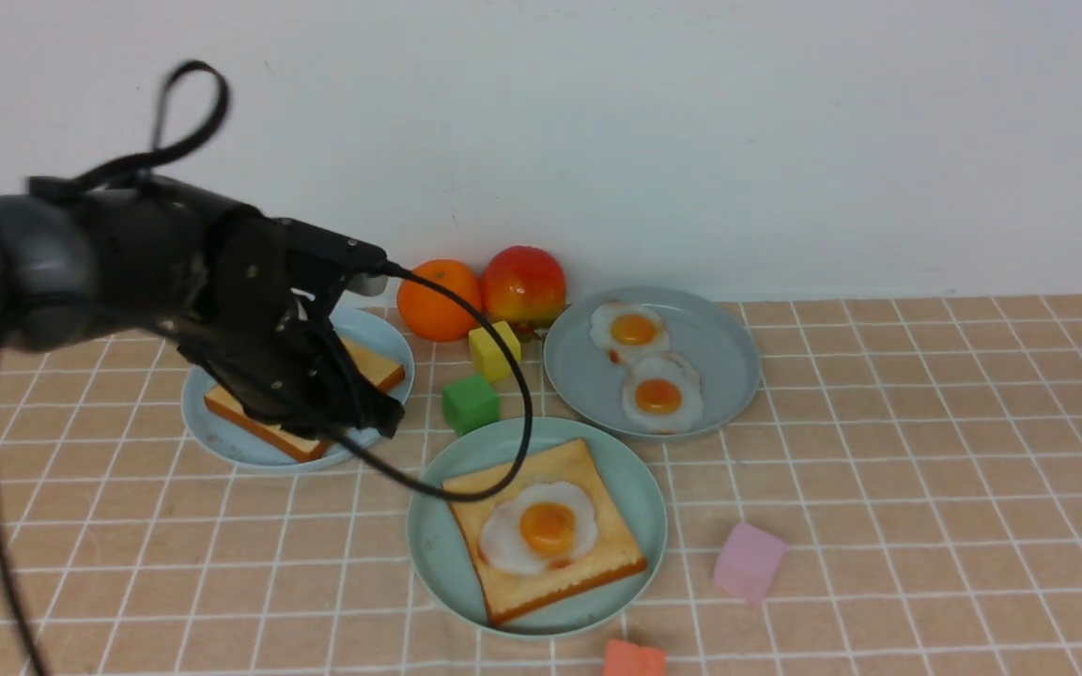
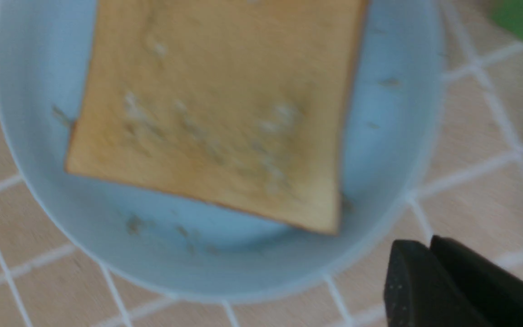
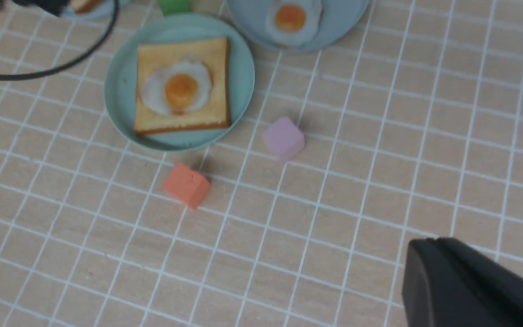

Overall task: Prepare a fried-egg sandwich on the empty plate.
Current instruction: Use the left arm to grab a slice of bread

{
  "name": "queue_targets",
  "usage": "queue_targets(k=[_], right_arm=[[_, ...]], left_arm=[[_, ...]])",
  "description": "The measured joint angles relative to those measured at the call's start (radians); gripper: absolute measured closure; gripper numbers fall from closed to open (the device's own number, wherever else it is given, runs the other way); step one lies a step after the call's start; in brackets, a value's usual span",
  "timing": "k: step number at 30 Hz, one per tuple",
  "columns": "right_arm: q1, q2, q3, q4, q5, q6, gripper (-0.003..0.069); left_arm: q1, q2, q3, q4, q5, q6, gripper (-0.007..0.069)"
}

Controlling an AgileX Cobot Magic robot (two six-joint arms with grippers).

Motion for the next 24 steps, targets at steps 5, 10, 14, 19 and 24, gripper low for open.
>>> queue_targets(k=[5,10,14,19,24], right_arm=[[0.000,-0.084,0.000,-0.007,0.001,0.009,0.0658],[0.000,-0.125,0.000,-0.004,0.001,0.014,0.0655],[0.000,-0.134,0.000,0.015,0.001,0.014,0.0655],[0.000,-0.138,0.000,0.041,0.001,0.014,0.0653],[0.000,-0.139,0.000,0.043,0.001,0.014,0.0650]], left_arm=[[0.007,0.076,-0.041,0.101,-0.021,0.010,0.0375],[0.008,0.107,-0.041,0.217,-0.087,-0.025,0.0253],[0.009,0.125,-0.044,0.248,-0.123,-0.060,0.0246],[0.009,0.162,-0.048,0.256,-0.135,-0.070,0.0248],[0.009,0.179,-0.051,0.268,-0.137,-0.076,0.0253]])
